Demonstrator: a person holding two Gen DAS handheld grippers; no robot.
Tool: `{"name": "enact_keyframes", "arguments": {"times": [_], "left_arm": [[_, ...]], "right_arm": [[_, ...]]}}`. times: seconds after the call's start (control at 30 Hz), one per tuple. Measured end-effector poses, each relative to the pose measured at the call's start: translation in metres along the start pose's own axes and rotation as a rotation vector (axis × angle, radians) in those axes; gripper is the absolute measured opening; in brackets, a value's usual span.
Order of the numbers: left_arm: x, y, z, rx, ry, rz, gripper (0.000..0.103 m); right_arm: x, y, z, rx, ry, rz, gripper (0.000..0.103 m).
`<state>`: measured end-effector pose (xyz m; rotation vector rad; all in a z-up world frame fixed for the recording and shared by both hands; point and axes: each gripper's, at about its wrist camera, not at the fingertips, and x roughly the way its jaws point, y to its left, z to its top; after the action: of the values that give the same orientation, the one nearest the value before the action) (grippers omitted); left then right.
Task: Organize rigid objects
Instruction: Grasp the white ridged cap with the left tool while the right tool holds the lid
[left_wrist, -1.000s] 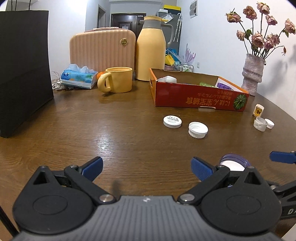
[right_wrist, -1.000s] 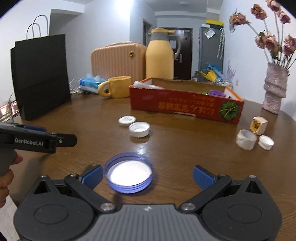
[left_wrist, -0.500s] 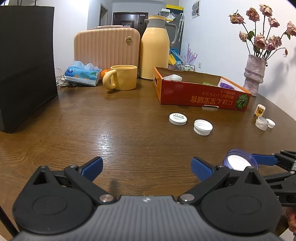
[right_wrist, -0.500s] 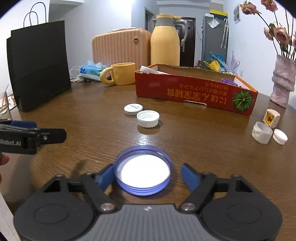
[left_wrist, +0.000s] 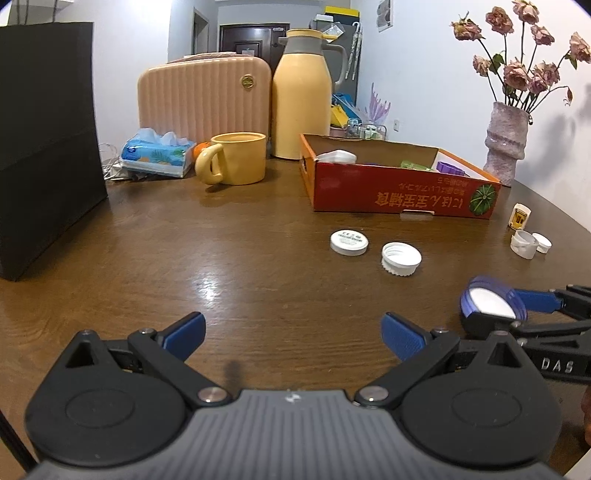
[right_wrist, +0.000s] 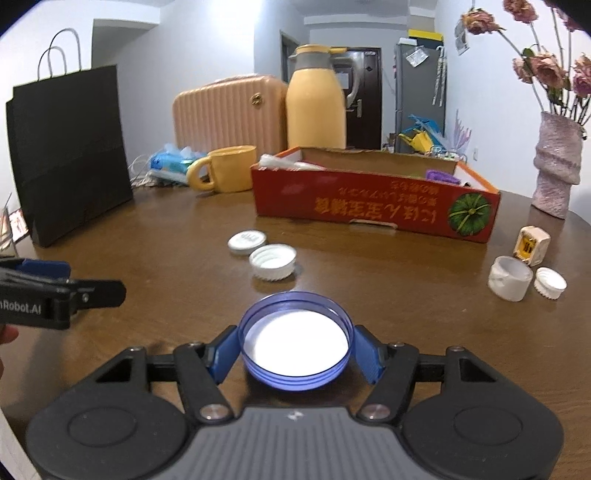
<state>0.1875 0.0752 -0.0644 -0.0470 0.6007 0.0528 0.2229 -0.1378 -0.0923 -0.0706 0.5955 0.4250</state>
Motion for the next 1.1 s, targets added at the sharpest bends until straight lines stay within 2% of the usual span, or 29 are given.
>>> {"name": "enact_keyframes", "arguments": {"times": [0.5,0.8,1.1], "left_arm": [[0.026,-0.050,0.032,0.065,0.002,-0.033,0.103],[0.044,-0.080,0.053,0.088,-0.003,-0.045,0.103],[0.079,-0.099,0.059,0.092,0.055,-0.034,0.103]], "right_arm": [[-0.012,-0.058,0.026,0.028,-0.123,-0.091,0.065],[-0.007,-0.090,0.037,0.034,-0.155,-0.143,0.065],[0.006,-0.114,0.037,0.095,-0.163,-0.146,0.065]]}}
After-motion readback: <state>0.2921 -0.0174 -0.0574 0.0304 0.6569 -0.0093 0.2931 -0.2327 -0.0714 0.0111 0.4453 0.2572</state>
